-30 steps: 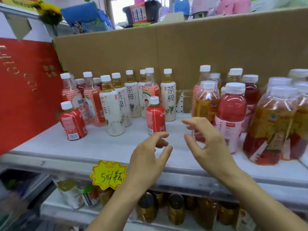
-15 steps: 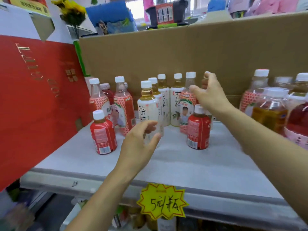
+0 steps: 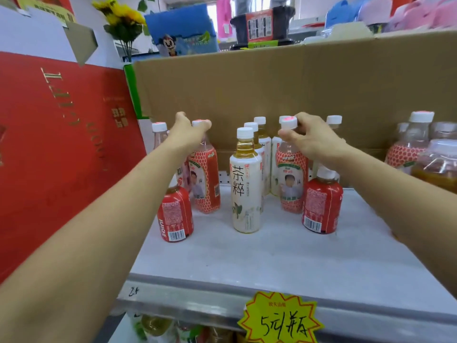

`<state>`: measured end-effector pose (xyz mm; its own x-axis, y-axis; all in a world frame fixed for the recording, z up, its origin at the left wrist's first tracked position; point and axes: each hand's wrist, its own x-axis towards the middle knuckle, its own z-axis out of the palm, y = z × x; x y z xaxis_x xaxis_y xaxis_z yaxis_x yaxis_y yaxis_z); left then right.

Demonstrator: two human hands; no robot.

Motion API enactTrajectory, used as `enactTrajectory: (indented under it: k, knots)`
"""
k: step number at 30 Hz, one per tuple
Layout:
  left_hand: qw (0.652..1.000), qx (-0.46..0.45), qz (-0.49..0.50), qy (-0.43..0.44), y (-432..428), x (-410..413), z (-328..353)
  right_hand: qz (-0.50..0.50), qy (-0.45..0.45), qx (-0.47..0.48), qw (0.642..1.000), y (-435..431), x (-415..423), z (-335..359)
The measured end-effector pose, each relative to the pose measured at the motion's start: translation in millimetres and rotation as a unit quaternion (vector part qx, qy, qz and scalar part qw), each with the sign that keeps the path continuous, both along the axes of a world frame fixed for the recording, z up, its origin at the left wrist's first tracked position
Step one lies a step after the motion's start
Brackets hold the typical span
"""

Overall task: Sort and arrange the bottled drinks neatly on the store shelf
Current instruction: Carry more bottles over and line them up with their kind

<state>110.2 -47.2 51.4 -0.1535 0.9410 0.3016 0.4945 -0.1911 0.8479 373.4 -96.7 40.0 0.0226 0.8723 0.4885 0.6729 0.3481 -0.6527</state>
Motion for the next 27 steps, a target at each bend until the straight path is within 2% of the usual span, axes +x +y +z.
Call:
enactTrajectory:
  k: [3, 8, 15, 20, 24, 27]
  knots:
    - [0.997, 0.017, -0.037, 0.071, 7, 2, -1, 0.019, 0.014, -0.005, 1.000, -13, -5, 2]
    - [0.984, 0.068, -0.014, 0.163, -21, 1, -11, 0.067, 0.047, -0.017, 0.996, -41, -8, 2]
    - [0.975, 0.173, -0.049, 0.127, -86, 3, -26, 0.086, 0.109, -0.011, 0.990, -76, -9, -8]
    - [0.977, 0.199, -0.071, 0.005, -110, 9, -43, 0.028, 0.182, 0.042, 0.982, -90, -29, -45]
    - [0.978, 0.149, -0.113, -0.087, -125, 13, -82, 0.024, 0.247, -0.029, 0.968, -95, -37, -90]
    - [0.979, 0.085, -0.137, -0.128, -129, 13, -118, -0.009, 0.230, -0.037, 0.973, -97, -37, -110]
